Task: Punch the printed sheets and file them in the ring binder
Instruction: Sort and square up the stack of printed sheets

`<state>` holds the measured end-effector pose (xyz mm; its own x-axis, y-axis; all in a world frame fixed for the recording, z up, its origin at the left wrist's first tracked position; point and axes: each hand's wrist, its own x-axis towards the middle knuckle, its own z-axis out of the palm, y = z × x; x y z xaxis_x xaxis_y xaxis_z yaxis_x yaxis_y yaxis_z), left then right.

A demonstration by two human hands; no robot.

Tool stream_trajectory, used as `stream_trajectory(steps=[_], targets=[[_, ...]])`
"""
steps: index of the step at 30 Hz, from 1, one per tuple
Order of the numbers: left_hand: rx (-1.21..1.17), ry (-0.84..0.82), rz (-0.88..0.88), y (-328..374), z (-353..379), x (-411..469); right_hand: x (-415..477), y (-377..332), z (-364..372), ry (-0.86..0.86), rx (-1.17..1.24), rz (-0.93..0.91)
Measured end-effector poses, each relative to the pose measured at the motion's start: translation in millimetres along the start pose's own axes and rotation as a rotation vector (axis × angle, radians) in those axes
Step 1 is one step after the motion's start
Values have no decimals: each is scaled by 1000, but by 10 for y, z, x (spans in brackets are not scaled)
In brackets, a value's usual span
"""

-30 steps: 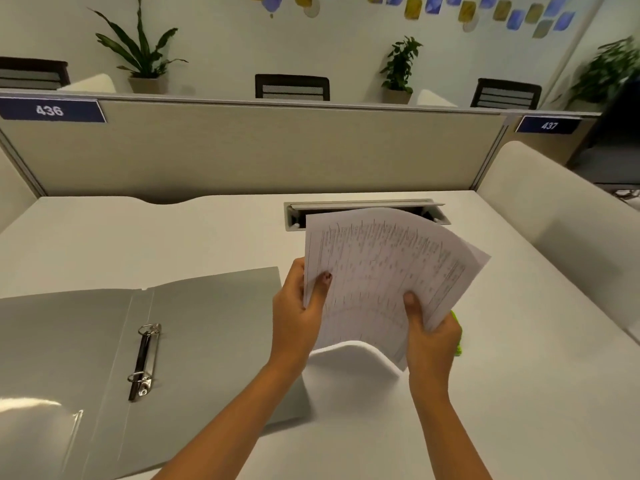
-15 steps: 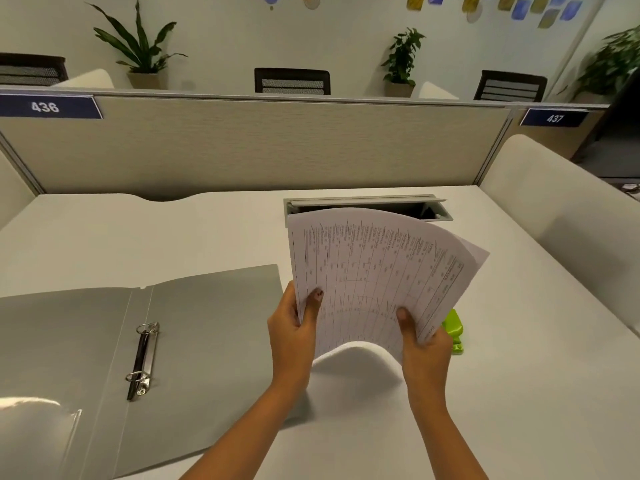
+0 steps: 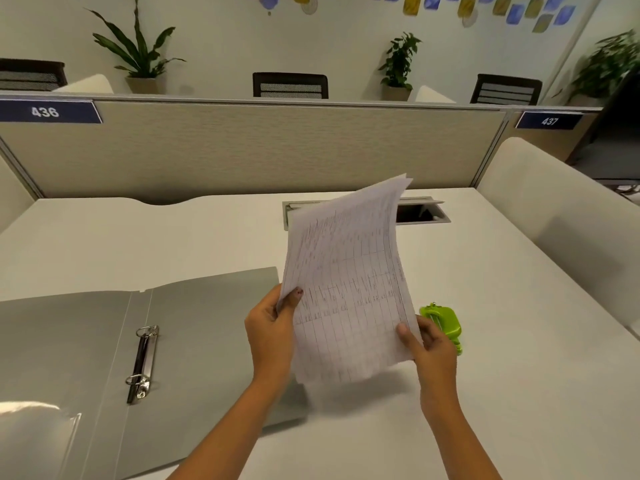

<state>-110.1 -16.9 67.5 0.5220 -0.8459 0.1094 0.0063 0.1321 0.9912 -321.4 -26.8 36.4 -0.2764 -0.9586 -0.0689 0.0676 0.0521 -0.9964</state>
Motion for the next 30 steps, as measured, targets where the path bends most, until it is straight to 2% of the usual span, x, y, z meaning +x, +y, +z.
stream_trajectory(steps=[5, 8, 11, 16, 21, 23, 27, 30], targets=[[-227, 100, -188, 17, 48, -91, -10, -8, 111, -63, 625, 313], [-372, 133, -293, 32, 76, -131, -49, -1, 197, -209, 795, 388], [-514, 127, -411, 40, 89, -173, -165, -30, 321, -323, 644, 304], [-597, 85, -452, 95, -48, -143, -175, -127, 306, -200, 203, 87], [-619, -32, -450, 149, -398, 132, -2, -308, 61, -119, -4, 18], [-571, -134, -505, 173, -553, 240, 57, -328, -45, -107, -79, 6], [-253, -388, -505, 176, -679, 325, 96, -338, -158, -54, -161, -3], [-186, -487, -497, 170, -701, 351, 70, -412, -174, -15, -187, -39]])
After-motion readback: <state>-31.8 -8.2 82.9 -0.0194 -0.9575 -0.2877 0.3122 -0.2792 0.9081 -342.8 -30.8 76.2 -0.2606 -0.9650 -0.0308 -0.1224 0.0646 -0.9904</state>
